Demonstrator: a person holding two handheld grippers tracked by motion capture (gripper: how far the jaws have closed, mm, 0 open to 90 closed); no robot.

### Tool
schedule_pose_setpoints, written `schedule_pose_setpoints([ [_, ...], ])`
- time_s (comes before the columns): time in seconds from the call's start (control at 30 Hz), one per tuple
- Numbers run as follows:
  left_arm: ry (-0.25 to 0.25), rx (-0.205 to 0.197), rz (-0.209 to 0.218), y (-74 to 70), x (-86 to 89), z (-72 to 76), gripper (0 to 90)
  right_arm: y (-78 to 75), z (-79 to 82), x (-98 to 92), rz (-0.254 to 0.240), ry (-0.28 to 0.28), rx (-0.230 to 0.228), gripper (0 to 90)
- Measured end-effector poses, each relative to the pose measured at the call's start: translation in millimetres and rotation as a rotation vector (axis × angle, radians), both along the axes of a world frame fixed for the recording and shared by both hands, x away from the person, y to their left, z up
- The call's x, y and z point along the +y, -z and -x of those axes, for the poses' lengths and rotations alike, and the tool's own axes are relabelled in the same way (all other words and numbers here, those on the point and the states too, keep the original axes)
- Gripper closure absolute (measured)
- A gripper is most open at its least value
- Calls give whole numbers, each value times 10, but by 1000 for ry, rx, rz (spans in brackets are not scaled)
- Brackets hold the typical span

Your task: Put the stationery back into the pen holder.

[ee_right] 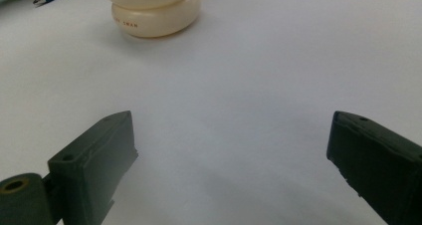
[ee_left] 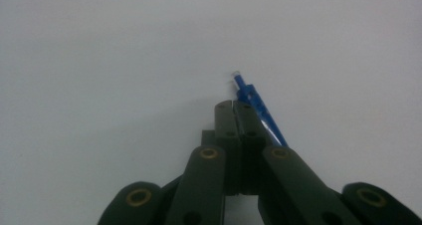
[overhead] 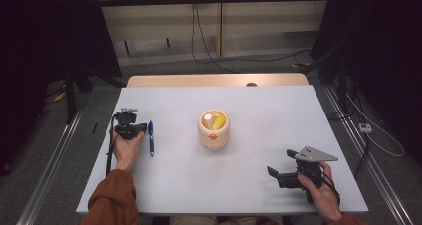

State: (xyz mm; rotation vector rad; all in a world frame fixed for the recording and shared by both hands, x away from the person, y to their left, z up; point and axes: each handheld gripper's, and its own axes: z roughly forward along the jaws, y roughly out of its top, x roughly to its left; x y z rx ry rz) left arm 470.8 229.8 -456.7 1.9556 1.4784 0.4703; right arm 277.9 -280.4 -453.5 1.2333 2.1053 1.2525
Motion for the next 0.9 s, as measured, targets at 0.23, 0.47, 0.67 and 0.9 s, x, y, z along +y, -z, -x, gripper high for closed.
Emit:
schedule_pose_setpoints([
  [0.23,10,2,-4,0,-7,-11,900,-1,-2,-2,-3,-1,1,48],
  [0.47,33,-3,-24,-4,-40,-27,900,0,-3,2,0,-2,0,49],
  [0.67,66,-9,-18,1,-93,-52,900,1,-3,1,-1,-1,0,49],
  [0.9,113,-8,-26,1,-216,-69,900,0,-1,-3,-2,0,2,48],
])
